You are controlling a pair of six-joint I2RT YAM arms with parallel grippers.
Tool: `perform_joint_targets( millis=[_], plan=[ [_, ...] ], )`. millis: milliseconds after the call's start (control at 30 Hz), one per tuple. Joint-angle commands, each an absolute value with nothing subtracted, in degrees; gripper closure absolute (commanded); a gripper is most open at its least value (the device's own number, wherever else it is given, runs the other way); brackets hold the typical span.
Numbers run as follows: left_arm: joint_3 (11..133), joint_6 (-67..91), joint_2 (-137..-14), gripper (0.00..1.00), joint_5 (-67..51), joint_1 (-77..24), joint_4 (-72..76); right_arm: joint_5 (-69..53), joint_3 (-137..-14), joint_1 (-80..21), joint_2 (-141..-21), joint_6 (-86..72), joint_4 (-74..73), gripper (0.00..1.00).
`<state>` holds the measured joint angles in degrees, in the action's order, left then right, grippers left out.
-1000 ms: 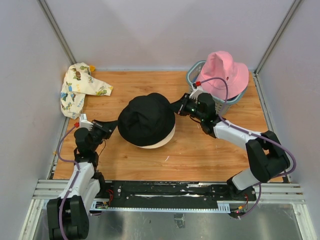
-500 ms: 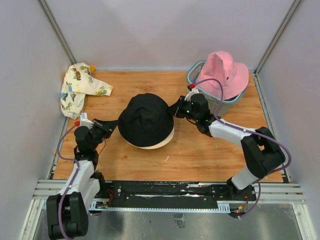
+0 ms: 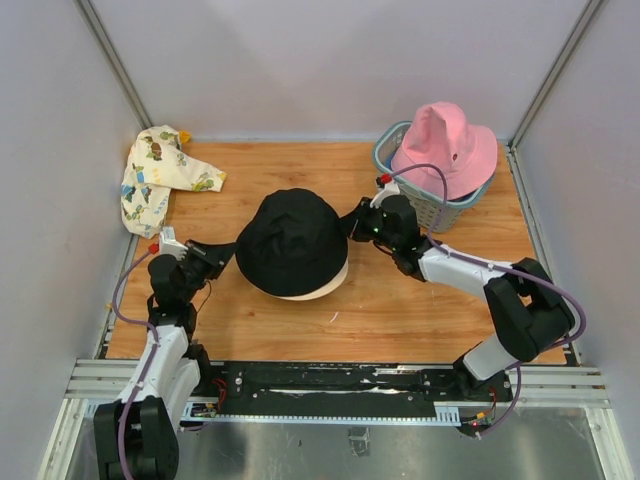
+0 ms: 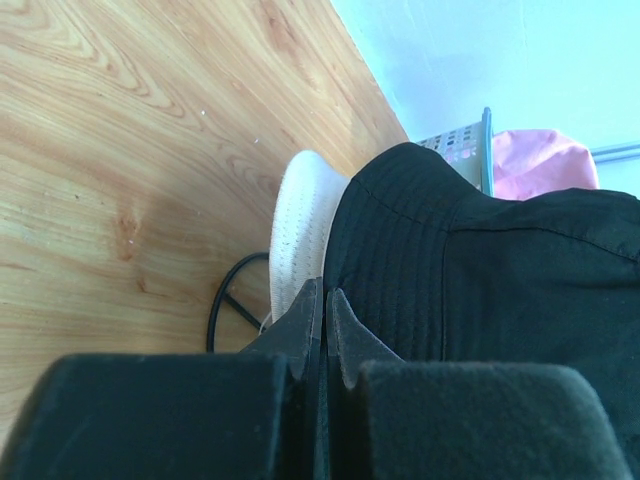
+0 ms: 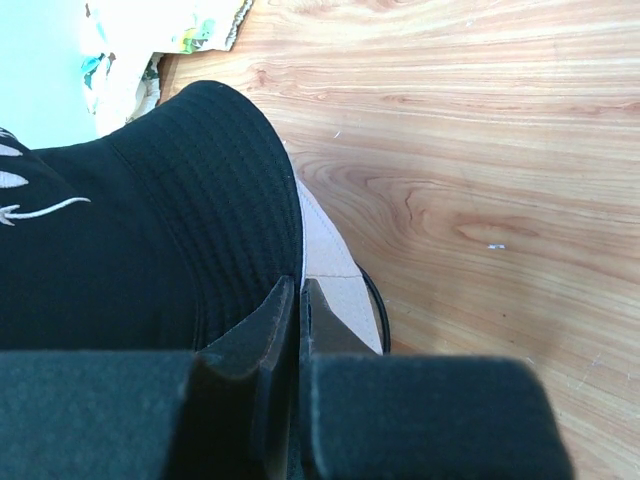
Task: Stack the hats
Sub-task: Stack the hat on the hat.
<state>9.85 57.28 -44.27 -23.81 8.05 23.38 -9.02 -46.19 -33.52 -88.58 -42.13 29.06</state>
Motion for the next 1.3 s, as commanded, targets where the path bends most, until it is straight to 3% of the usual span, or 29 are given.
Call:
perform_joint_targets(
  millis=[0,733,1267],
  plan=[
    [8.3,53.2,-42.2,0.99,-19.9,8.4,16.1,-4.0,-42.8,-33.8,-87.5,-39.2,22.5,0.99],
    [4.4,52.0,-41.6,1.0,-20.3,8.4,15.5,-2.5,-41.1,-34.4,-90.0,-37.9,22.3,0.98],
    [0.6,53.3,-34.0,0.99,-24.7,7.9,13.2,0.5,-51.9,-34.9,-96.9,-34.8,17.7,0.86]
  ],
)
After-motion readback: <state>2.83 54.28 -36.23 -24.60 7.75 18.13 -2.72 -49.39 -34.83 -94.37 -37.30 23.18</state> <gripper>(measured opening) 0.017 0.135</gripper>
